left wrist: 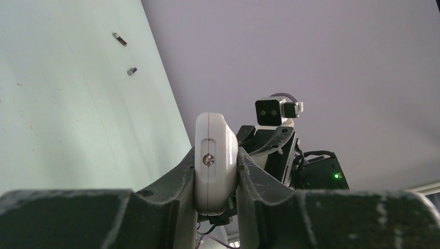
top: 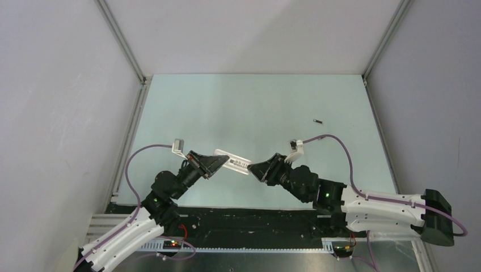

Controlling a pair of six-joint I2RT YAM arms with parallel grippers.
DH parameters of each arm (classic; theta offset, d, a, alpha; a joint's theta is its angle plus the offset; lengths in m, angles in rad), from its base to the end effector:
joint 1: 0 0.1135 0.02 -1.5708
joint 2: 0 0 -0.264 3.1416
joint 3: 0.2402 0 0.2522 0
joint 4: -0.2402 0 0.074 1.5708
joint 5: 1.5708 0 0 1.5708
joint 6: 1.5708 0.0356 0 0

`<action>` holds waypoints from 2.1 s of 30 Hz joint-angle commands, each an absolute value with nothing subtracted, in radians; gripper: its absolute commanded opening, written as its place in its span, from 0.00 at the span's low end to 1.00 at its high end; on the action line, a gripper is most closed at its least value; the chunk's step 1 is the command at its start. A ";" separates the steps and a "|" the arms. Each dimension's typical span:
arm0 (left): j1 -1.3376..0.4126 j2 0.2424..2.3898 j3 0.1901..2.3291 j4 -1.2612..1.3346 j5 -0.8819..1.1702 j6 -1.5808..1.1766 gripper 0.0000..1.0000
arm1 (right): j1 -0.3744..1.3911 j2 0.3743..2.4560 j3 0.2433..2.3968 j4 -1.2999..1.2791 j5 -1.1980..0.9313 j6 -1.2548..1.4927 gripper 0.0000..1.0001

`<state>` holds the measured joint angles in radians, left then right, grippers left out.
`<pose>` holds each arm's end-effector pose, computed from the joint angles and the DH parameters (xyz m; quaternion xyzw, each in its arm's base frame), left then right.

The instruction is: Load the batteries into the remote control

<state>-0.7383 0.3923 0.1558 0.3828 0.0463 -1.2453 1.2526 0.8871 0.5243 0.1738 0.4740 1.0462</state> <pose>0.1000 -0.0932 0.2313 -0.1469 0.6369 -0.6416 0.4014 0.0803 0.1918 0.2675 0.0717 0.7606 0.4912 0.4185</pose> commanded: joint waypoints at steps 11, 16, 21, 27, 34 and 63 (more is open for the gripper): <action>-0.742 0.388 0.200 0.479 0.077 -1.255 0.00 | 1.228 0.935 0.551 0.214 0.432 1.038 0.43; -0.743 0.390 0.199 0.479 0.074 -1.257 0.00 | 1.223 0.934 0.551 0.216 0.428 1.038 0.47; -0.744 0.389 0.196 0.479 0.073 -1.253 0.00 | 1.225 0.910 0.551 0.188 0.450 1.036 0.47; -0.743 0.384 0.194 0.479 0.065 -1.239 0.00 | 1.232 0.875 0.551 0.125 0.493 1.042 0.41; -0.743 0.387 0.199 0.477 0.061 -1.229 0.00 | 1.241 0.883 0.552 0.108 0.493 1.055 0.37; -0.743 0.385 0.208 0.465 0.062 -1.217 0.00 | 1.298 1.042 0.701 -0.080 0.537 1.056 0.36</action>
